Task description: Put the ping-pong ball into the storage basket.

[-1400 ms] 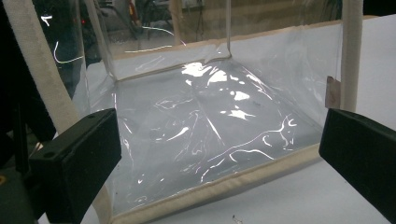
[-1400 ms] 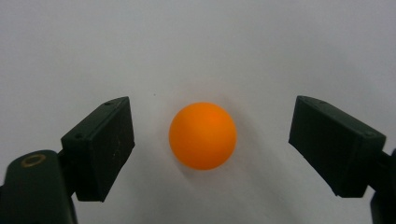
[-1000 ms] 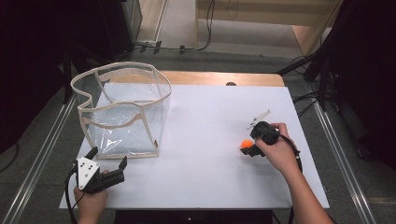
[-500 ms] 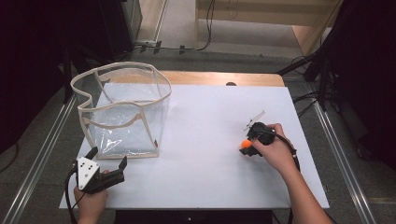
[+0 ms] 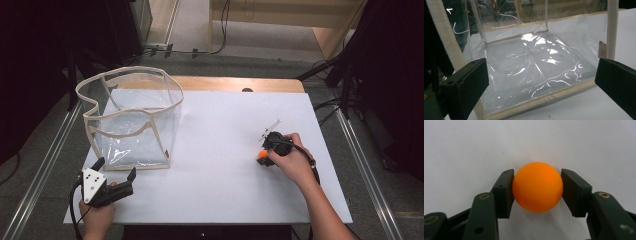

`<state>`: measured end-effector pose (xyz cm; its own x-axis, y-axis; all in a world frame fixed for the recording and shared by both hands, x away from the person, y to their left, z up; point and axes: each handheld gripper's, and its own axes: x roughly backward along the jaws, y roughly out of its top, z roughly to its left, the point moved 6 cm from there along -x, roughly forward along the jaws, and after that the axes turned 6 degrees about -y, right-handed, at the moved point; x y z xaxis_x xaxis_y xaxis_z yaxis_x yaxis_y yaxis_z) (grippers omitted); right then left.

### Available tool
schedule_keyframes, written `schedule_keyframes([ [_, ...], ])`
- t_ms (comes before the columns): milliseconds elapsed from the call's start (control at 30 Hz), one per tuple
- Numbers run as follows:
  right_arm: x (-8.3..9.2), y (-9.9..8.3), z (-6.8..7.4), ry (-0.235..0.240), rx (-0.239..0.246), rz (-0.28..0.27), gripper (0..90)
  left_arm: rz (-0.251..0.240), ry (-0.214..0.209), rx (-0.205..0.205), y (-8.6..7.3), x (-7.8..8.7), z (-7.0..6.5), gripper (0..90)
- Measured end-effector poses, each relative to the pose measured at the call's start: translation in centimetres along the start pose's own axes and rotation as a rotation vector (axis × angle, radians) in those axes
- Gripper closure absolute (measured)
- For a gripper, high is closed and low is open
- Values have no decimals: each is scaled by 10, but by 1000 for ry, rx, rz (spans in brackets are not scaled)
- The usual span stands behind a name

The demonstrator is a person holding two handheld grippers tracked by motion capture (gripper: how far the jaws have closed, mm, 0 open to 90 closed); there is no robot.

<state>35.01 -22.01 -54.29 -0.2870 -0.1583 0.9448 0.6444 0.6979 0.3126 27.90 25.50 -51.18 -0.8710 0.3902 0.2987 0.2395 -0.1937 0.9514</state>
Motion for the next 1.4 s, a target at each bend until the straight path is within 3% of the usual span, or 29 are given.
schedule_keyframes([
  [1400,15,30,6,46,28,-42,472,0,-1,-1,0,0,0,0],
])
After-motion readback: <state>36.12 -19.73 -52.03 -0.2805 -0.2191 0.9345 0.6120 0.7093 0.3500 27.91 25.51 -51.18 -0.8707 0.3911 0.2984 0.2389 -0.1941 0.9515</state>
